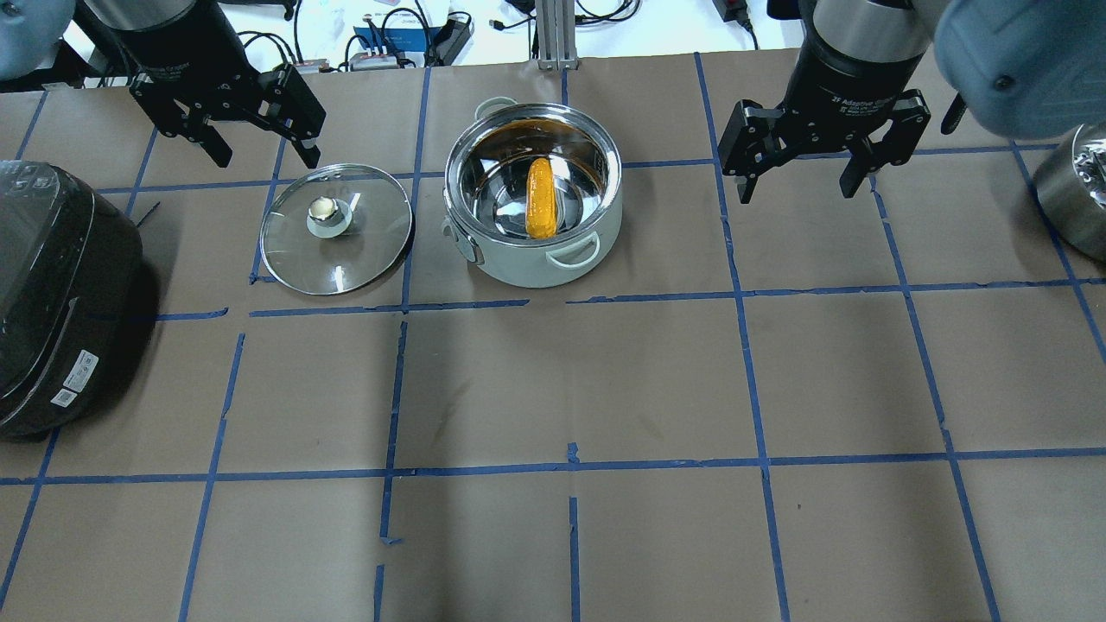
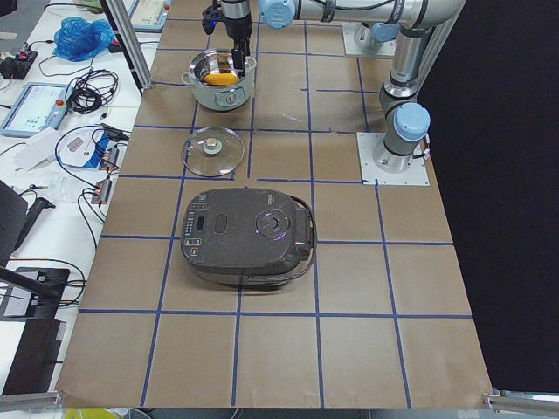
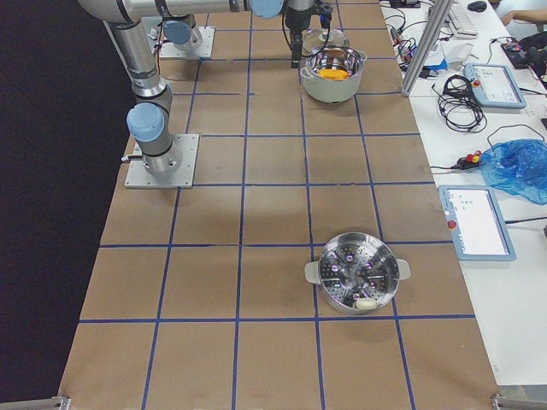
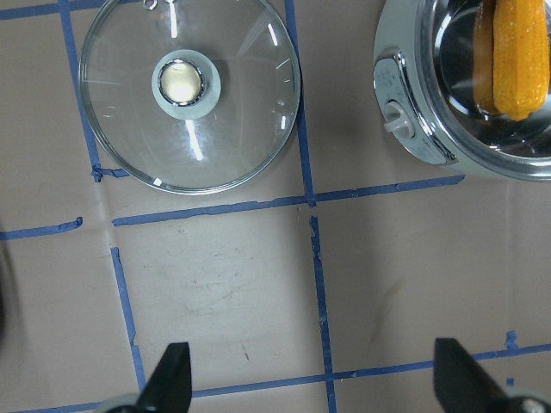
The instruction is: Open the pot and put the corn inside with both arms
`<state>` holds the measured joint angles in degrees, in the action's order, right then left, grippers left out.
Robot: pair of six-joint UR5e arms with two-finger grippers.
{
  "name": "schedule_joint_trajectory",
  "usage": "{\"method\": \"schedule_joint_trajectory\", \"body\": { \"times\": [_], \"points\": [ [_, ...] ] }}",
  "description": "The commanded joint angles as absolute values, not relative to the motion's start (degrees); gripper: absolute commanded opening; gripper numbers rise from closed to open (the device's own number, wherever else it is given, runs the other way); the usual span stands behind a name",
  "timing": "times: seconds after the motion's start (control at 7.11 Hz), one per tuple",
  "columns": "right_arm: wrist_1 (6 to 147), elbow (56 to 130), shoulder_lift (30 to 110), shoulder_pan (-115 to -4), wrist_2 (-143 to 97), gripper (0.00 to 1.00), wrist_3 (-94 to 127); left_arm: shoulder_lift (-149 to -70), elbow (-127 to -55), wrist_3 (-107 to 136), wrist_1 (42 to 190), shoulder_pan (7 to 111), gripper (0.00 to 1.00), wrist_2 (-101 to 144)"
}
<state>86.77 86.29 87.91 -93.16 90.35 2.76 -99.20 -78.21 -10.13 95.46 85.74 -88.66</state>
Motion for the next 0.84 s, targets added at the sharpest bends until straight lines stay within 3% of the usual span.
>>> {"method": "schedule_joint_trajectory", "body": {
  "times": [0.0, 0.7],
  "points": [
    [86.8, 86.3, 87.9, -93.2, 90.4, 1.00, 2.7, -99.0, -78.4, -10.5, 95.4, 85.7, 1.00, -88.2],
    [86.9, 86.3, 87.9, -92.7, 90.4, 1.00, 2.7, -98.8, -78.5, -10.6, 95.4, 84.6, 1.00, -88.2]
  ]
}}
